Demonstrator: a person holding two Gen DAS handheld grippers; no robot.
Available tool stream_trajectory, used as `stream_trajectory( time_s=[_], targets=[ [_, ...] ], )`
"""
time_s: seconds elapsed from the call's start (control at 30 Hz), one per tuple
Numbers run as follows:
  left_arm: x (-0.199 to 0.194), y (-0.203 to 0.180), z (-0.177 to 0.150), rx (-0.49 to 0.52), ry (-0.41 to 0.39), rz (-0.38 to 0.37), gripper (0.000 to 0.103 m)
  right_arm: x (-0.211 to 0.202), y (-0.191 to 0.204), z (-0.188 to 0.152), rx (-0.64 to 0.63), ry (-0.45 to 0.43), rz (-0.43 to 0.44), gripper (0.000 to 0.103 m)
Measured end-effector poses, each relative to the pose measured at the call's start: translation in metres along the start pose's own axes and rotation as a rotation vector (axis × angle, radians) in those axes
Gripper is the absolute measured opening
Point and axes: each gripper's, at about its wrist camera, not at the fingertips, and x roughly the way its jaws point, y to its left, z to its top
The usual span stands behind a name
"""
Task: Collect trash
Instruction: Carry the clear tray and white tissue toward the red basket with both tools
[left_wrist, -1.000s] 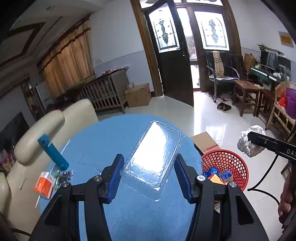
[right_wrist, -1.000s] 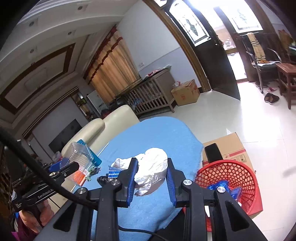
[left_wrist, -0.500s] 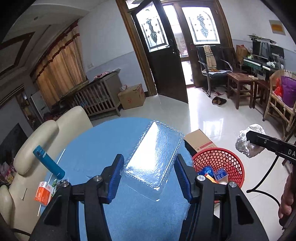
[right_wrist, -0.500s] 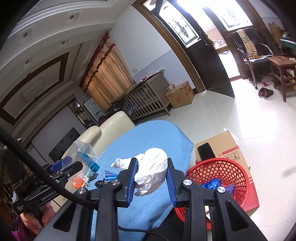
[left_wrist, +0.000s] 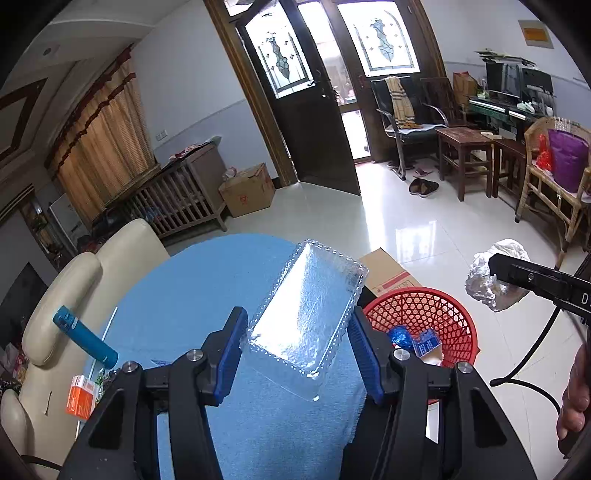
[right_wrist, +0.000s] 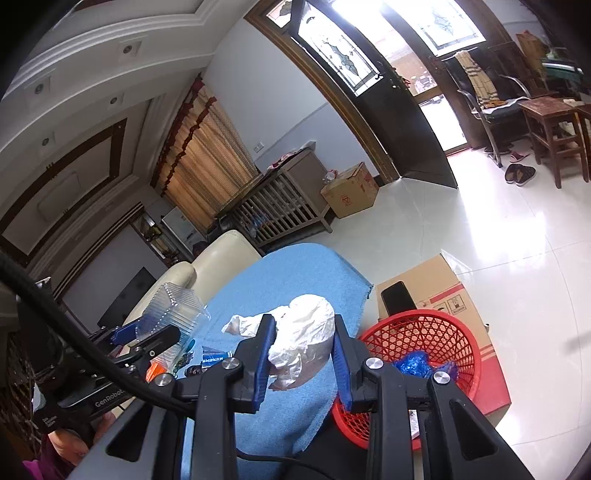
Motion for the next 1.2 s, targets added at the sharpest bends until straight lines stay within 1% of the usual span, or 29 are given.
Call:
stream_trajectory(
  time_s=[0.4, 1.2],
  targets=[
    [0.008, -0.023, 0.005, 0.054, 0.021, -0.013, 0.057, -0.006, -0.019, 0.0, 0.049, -0.002, -0.002, 0.032],
    [0.022, -0.042, 0.012, 0.107, 0.048, -0.029, 0.057, -0.005, -0.038, -0.003, 0.096, 0.01, -0.006, 0.032]
  ],
)
